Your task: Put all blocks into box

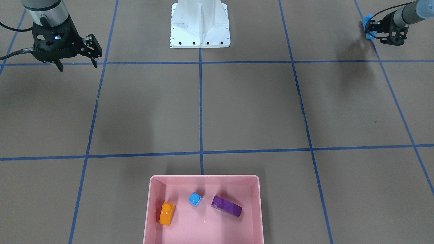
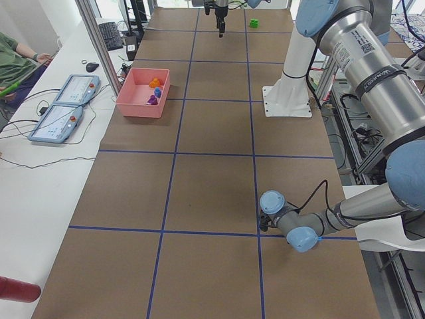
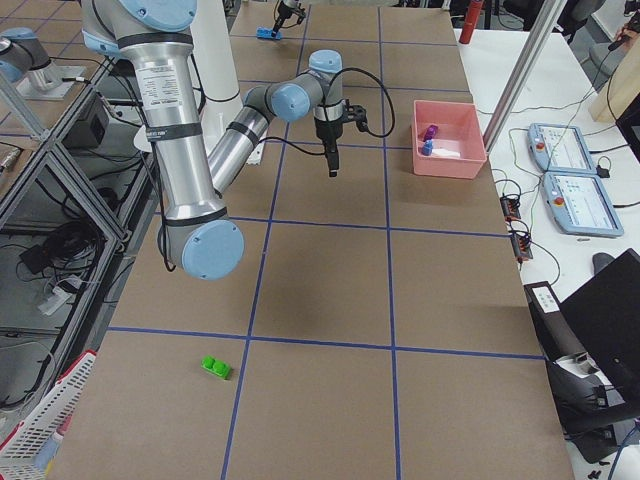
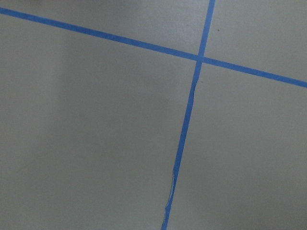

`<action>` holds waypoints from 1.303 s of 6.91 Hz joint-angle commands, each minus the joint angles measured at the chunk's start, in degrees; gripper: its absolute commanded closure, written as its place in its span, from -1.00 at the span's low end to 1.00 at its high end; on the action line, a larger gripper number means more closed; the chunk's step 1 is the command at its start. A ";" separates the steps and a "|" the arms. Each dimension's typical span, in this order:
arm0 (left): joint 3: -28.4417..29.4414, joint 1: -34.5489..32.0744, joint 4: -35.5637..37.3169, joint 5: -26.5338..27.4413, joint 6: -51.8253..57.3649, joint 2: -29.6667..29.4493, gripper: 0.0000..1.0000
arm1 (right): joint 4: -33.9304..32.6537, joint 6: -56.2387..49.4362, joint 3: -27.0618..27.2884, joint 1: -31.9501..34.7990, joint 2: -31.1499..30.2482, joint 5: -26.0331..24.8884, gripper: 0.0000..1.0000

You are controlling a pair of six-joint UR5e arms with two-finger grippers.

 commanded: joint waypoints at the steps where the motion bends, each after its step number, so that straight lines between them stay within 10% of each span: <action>1: -10.50 -1.43 -0.05 -1.15 -6.05 3.23 1.00 | 0.00 0.00 -0.13 0.04 0.27 0.01 -0.99; 3: -17.90 -4.58 -0.05 -0.80 -17.48 0.88 1.00 | 0.00 0.61 -0.22 0.04 0.27 -0.08 -0.99; 9: -19.34 -23.83 4.14 -0.54 -44.82 -31.07 1.00 | 0.09 0.70 -0.48 0.12 0.35 0.01 -1.00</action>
